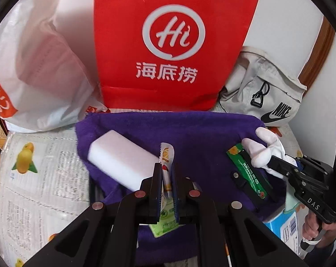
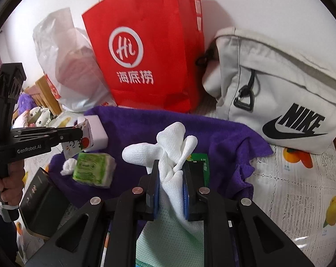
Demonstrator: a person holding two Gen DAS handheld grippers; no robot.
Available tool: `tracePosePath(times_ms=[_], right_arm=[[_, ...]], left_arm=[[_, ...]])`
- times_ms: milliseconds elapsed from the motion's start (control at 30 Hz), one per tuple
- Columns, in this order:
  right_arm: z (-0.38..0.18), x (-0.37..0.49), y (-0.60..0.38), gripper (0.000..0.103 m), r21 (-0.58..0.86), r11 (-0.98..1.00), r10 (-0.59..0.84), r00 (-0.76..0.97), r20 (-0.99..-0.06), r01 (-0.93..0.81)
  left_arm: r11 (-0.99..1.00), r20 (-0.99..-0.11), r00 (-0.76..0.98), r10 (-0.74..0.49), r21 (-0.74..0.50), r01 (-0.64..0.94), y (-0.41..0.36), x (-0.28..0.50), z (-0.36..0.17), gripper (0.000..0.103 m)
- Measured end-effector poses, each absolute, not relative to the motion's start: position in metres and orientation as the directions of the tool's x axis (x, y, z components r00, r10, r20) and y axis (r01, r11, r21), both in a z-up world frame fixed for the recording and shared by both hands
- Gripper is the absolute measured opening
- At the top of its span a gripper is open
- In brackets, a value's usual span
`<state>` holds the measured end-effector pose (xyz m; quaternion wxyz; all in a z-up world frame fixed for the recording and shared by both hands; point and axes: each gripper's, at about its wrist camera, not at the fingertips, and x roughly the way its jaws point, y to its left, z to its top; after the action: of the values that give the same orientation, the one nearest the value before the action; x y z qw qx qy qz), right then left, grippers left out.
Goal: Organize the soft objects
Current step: 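Lower and release the glove with the right gripper while the left releases the packet on the towel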
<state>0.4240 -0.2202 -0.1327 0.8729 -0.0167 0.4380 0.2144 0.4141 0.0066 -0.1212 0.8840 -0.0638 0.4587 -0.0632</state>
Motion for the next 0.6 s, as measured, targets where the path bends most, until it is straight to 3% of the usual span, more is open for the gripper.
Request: tracePosePath(times_ms=[267,333,433,467,500,533,600], right_arm=[[-0.147,0.435,-0.221,0.022,0.16,0.909,0.349,0.49,-0.799,-0.386],[-0.149,0.438,-0.221,0.029,0.164,0.911,0.346,0.486,-0.803,-0.378],[-0.151,0.44,-0.223,0.039,0.174,0.913,0.348,0.483,-0.804,-0.368],[-0.151,0.44,-0.224,0.044,0.176,0.914,0.349,0.483,-0.803,-0.366],[-0.15,0.44,-0.225,0.054,0.174,0.916,0.346,0.49,-0.8,-0.362],[-0.149,0.439,-0.226,0.06,0.171,0.917,0.344,0.498,-0.796,-0.36],[-0.143,0.436,-0.227,0.063,0.162,0.92,0.339,0.519,-0.785,-0.356]], left_arm=[[0.978,-0.81,0.553,-0.196,-0.201,0.052,0.003,0.424,-0.133,0.013],[0.979,-0.81,0.554,-0.192,-0.198,0.051,0.004,0.425,-0.133,0.014],[0.978,-0.812,0.549,-0.198,-0.204,0.05,0.005,0.425,-0.131,0.032],[0.979,-0.814,0.548,-0.191,-0.2,0.045,0.004,0.424,-0.13,0.047],[0.981,-0.812,0.555,-0.18,-0.191,0.038,0.004,0.423,-0.128,0.054],[0.981,-0.809,0.561,-0.176,-0.188,0.037,0.005,0.421,-0.126,0.054],[0.982,-0.809,0.562,-0.174,-0.187,0.035,0.006,0.419,-0.122,0.054]])
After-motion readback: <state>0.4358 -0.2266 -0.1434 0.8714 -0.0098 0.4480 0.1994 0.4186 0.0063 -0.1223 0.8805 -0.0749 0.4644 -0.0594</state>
